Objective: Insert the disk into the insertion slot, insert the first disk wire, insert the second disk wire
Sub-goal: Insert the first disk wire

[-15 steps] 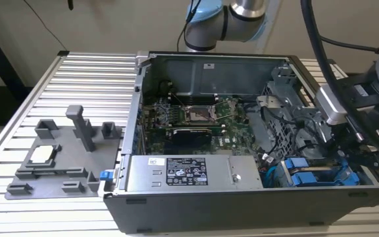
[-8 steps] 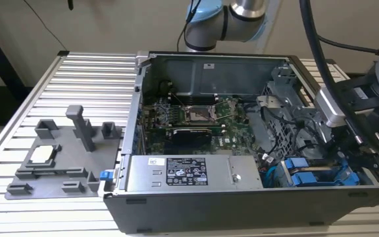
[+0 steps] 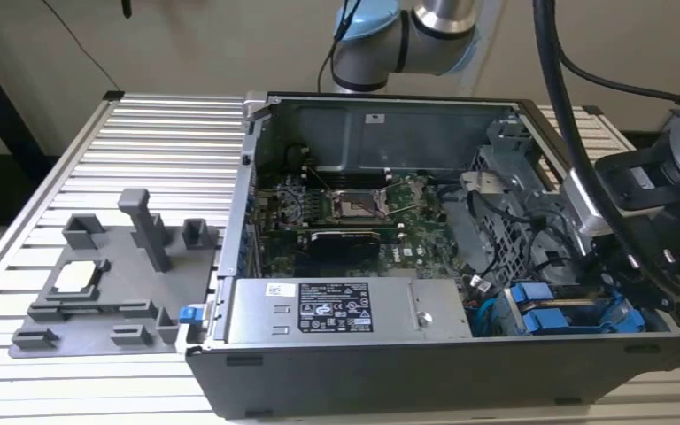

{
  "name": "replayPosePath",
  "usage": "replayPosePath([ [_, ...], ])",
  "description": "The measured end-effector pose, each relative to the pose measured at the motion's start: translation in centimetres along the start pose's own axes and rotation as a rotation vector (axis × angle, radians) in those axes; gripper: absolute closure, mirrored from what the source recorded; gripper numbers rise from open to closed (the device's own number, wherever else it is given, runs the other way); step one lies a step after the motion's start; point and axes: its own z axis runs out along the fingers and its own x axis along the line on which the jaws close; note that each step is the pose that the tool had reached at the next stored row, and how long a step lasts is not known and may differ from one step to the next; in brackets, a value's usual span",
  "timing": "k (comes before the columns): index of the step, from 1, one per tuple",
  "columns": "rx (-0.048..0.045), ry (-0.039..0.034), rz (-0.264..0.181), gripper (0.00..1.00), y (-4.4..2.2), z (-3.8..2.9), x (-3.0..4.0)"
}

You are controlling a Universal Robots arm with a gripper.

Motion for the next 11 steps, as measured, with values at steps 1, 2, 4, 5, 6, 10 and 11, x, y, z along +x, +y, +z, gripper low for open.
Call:
replayPosePath([
  [1, 0.0002, -0.0001, 0.001, 0.81, 0.0, 0.02, 0.04],
  [2, 0.0004, -0.0003, 0.001, 0.81, 0.01, 0.03, 0.12],
  [4, 0.0008, -0.0012, 0.003, 0.81, 0.02, 0.0, 0.29],
  [5, 0.0011, -0.0017, 0.004, 0.81, 0.02, -0.02, 0.37],
  [6, 0.0015, -0.0015, 0.005, 0.81, 0.03, -0.04, 0.45],
  [10, 0.0038, -0.0001, 0.012, 0.81, 0.03, -0.01, 0.5],
  [11, 0.0047, 0.0003, 0.015, 0.81, 0.03, -0.01, 0.51],
])
